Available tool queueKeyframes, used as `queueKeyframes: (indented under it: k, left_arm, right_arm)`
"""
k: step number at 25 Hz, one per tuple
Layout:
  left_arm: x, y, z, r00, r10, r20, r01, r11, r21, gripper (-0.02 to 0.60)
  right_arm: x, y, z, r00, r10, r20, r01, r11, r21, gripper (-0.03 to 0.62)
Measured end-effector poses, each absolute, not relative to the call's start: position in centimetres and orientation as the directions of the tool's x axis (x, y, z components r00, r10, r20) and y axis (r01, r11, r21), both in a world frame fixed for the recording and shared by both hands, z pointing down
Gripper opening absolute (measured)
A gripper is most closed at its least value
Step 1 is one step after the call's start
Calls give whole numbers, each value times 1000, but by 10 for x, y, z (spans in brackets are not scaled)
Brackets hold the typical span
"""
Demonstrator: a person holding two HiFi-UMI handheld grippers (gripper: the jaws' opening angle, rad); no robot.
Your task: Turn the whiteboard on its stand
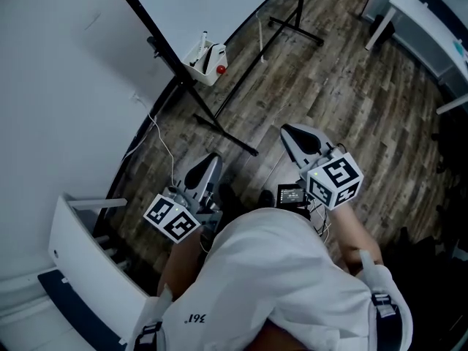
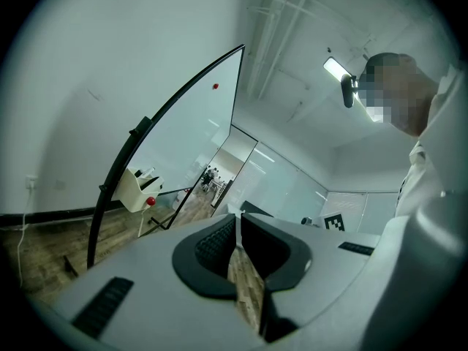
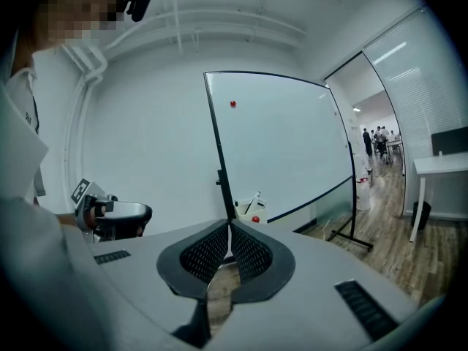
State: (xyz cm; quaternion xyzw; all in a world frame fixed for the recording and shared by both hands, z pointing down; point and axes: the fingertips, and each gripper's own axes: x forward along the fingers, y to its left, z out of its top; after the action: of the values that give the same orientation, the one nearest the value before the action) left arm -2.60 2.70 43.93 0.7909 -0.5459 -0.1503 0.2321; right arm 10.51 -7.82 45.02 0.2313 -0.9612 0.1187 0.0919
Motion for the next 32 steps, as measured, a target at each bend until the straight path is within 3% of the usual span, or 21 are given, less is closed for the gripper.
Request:
queueKeyframes:
  k: [32]
  left_arm:
    - [-83,33,438,522,-852,36,-723,-419,549,29]
  right_arm:
    - [51,-61,449,-806,-536,253,-585,786,-199,26]
